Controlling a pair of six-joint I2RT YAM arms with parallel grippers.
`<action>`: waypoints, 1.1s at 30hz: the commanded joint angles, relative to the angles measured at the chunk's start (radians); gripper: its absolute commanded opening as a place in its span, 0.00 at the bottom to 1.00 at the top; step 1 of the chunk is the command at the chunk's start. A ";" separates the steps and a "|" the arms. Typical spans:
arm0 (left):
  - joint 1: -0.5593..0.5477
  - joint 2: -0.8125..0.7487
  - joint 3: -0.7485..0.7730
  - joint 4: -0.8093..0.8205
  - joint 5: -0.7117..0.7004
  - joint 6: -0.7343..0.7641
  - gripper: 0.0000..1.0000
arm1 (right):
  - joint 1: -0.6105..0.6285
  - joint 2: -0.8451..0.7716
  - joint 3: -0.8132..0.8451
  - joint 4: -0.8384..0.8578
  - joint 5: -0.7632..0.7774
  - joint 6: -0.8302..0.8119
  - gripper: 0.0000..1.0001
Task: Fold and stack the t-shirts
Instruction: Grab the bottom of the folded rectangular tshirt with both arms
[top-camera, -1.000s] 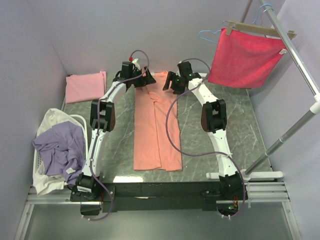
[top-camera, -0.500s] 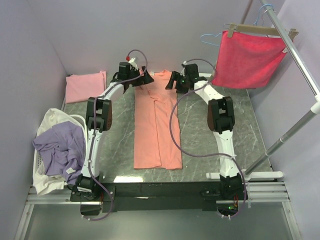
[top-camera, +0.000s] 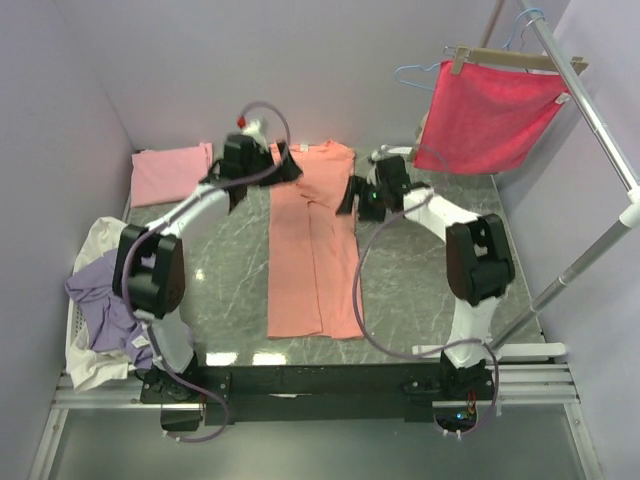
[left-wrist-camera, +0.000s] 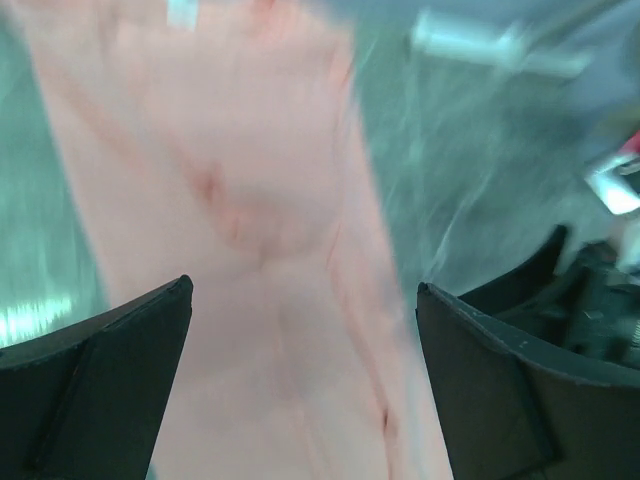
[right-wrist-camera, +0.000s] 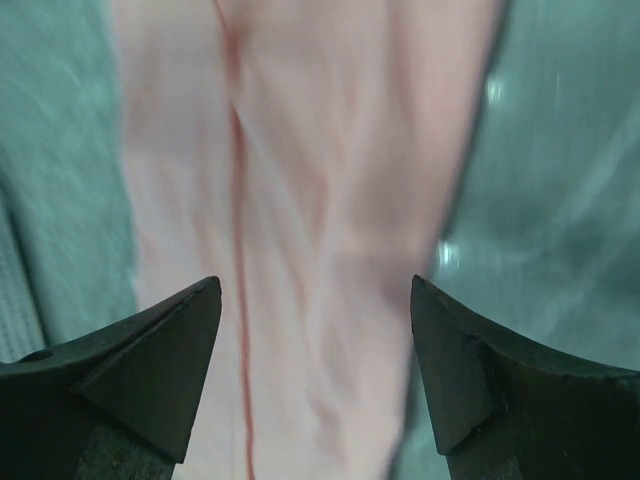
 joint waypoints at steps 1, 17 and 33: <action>-0.128 -0.187 -0.330 -0.079 -0.270 -0.038 0.99 | 0.025 -0.259 -0.287 0.039 0.059 0.020 0.82; -0.430 -0.757 -1.017 -0.267 -0.407 -0.426 0.99 | 0.234 -0.812 -0.875 -0.106 0.071 0.162 0.78; -0.535 -0.859 -1.206 -0.311 -0.333 -0.560 0.97 | 0.289 -0.804 -1.038 -0.021 -0.030 0.265 0.70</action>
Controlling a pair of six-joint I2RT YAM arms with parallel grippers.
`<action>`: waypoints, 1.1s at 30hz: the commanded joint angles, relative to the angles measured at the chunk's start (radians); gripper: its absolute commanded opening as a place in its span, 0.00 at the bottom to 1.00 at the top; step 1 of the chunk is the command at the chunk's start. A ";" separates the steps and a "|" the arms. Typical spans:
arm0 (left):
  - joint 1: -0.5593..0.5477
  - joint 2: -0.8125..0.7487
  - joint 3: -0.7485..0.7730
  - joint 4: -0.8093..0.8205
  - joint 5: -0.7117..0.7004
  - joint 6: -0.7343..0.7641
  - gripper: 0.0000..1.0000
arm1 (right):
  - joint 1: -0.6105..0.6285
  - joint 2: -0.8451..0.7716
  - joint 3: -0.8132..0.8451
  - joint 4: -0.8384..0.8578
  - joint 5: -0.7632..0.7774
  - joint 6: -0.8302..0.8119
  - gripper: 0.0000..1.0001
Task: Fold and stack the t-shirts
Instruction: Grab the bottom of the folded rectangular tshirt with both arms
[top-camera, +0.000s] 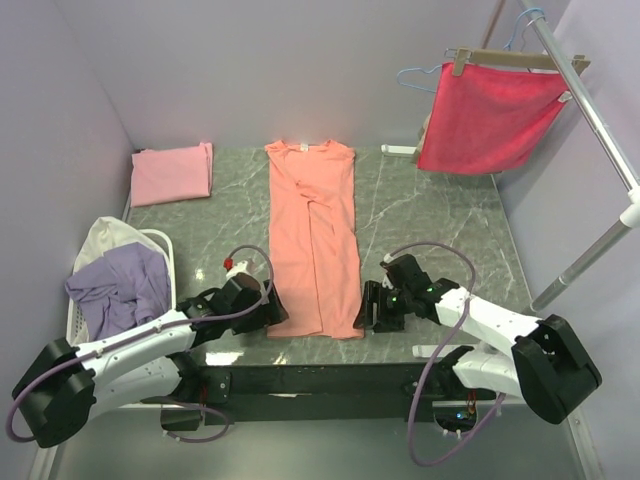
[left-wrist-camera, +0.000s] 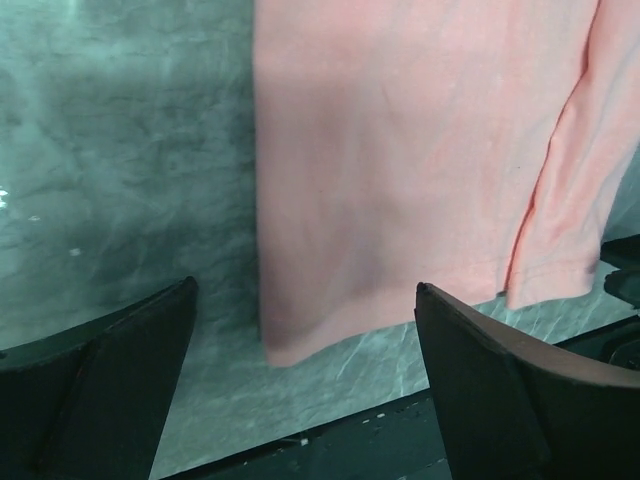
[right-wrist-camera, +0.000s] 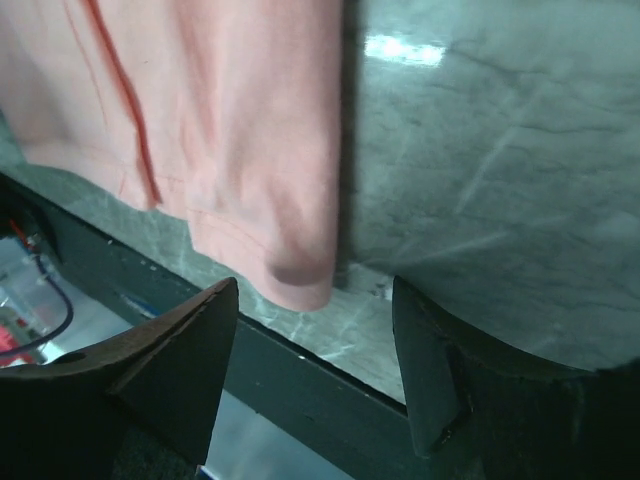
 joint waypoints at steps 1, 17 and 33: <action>-0.033 0.090 -0.040 0.001 0.019 -0.040 0.96 | 0.029 0.047 0.001 0.081 -0.025 0.027 0.70; -0.172 0.093 -0.040 -0.179 -0.046 -0.174 0.85 | 0.055 0.079 -0.022 0.095 -0.011 0.067 0.64; -0.202 0.218 -0.051 -0.127 -0.049 -0.206 0.56 | 0.063 0.055 -0.081 0.110 0.037 0.105 0.56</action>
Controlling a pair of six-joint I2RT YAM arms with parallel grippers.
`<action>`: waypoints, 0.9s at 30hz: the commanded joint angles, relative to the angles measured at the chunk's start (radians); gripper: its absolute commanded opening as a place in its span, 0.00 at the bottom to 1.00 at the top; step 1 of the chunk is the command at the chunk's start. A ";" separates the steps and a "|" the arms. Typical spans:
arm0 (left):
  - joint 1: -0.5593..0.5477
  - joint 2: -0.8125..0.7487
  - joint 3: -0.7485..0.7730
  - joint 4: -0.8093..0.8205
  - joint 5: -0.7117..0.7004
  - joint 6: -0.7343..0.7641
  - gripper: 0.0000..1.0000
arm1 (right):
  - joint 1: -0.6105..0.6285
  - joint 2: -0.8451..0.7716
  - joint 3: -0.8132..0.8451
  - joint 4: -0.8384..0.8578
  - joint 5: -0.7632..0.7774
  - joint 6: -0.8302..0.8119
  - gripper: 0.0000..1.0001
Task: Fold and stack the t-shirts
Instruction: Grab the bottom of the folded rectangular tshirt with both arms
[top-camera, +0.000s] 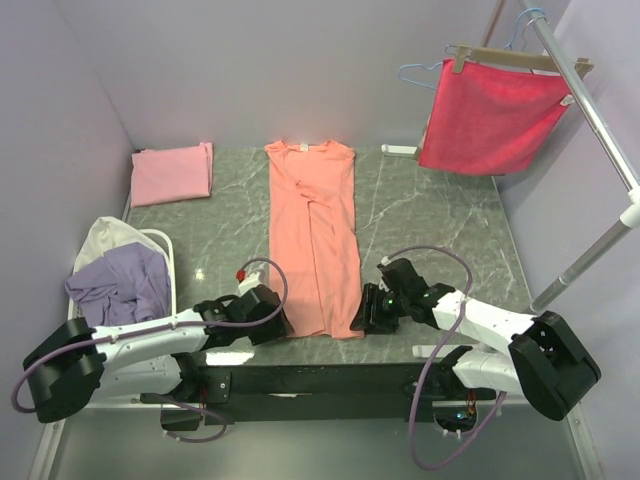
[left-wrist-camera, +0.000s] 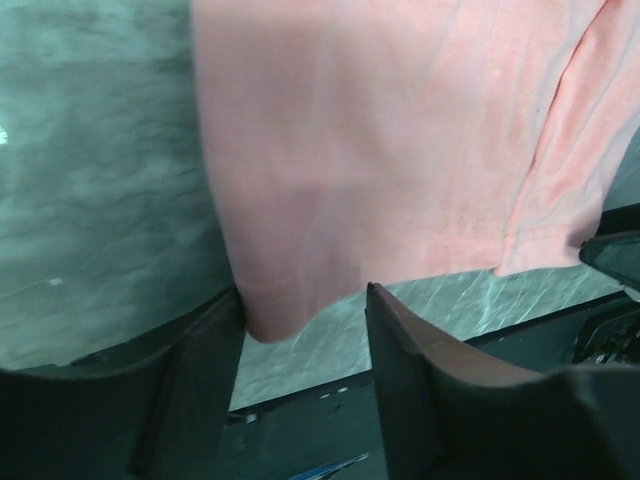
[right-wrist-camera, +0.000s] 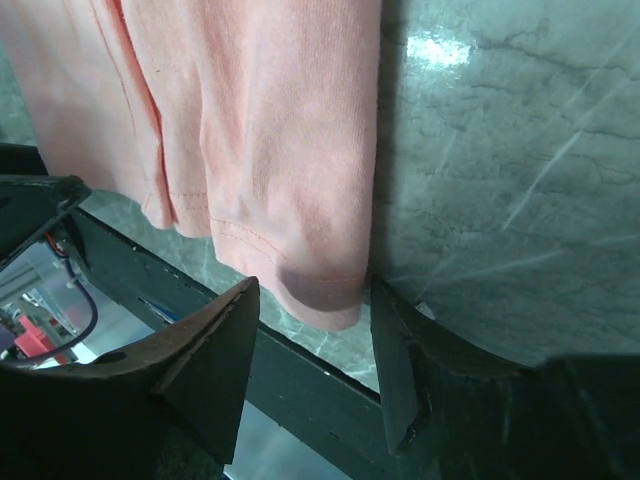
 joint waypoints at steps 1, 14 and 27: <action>-0.018 0.128 -0.058 -0.138 -0.013 0.002 0.56 | 0.010 0.029 -0.040 -0.005 0.037 0.002 0.56; -0.025 0.072 -0.040 -0.213 -0.021 -0.033 0.31 | 0.011 0.082 -0.043 0.025 0.024 -0.010 0.08; -0.037 0.025 -0.037 -0.255 -0.001 -0.036 0.31 | 0.010 -0.006 -0.028 -0.106 0.133 -0.025 0.00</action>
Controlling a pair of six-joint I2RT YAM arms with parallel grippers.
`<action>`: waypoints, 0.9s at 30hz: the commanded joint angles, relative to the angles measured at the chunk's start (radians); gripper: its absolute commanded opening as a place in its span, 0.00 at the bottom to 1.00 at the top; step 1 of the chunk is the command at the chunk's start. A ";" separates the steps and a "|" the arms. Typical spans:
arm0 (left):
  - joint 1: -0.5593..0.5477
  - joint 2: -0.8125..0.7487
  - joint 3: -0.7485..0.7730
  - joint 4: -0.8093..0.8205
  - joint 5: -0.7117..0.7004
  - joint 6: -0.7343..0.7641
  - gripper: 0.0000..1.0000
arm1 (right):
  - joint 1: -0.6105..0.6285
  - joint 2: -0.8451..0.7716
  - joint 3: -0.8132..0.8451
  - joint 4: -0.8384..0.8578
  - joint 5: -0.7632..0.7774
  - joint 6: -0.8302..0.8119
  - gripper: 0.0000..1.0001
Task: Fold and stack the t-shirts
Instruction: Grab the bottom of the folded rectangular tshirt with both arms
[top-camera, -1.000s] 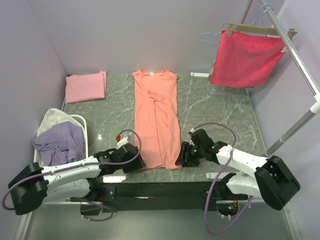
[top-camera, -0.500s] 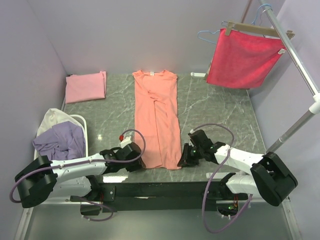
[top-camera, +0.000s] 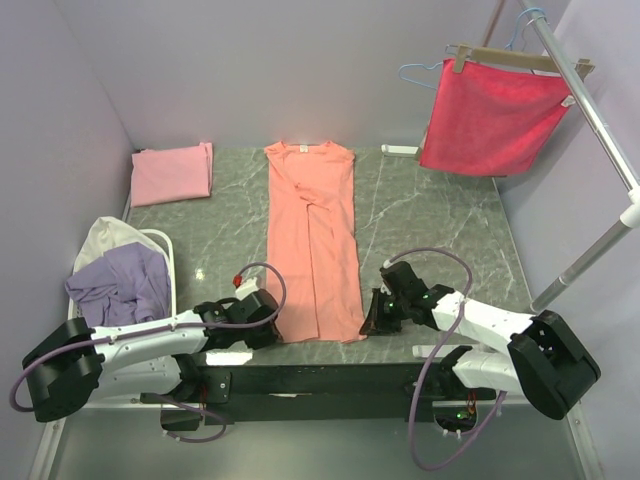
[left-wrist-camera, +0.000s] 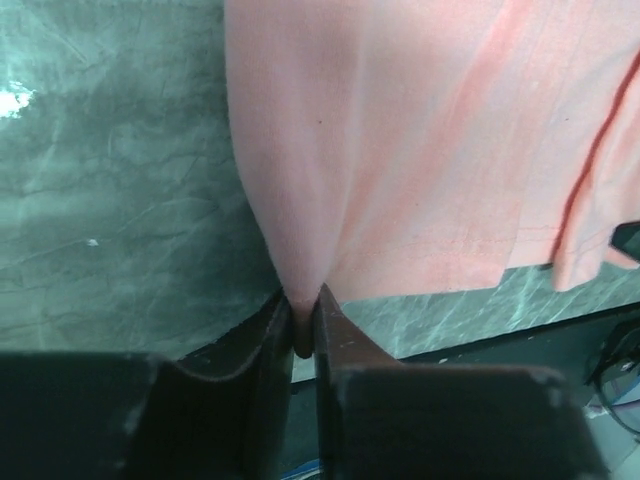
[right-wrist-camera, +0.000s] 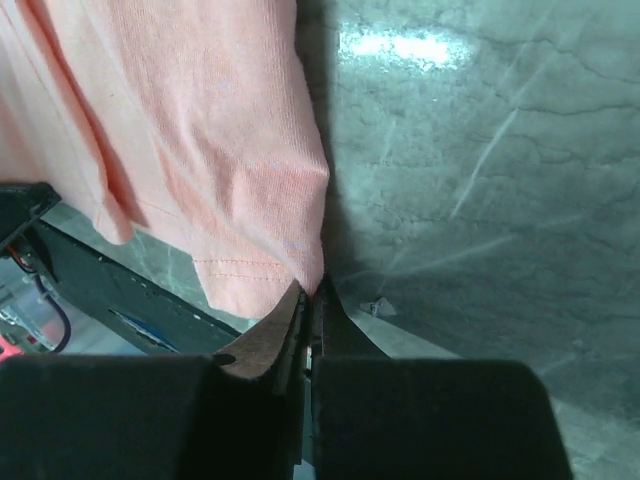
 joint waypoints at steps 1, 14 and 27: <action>-0.014 0.027 -0.036 -0.187 0.003 0.022 0.52 | 0.007 -0.011 -0.016 -0.079 0.081 -0.022 0.00; -0.038 0.031 0.022 -0.247 -0.114 -0.044 0.88 | 0.006 -0.025 -0.016 -0.074 0.074 -0.014 0.36; -0.038 0.179 0.043 -0.208 -0.148 -0.055 0.15 | 0.006 -0.005 -0.013 -0.054 0.061 -0.022 0.12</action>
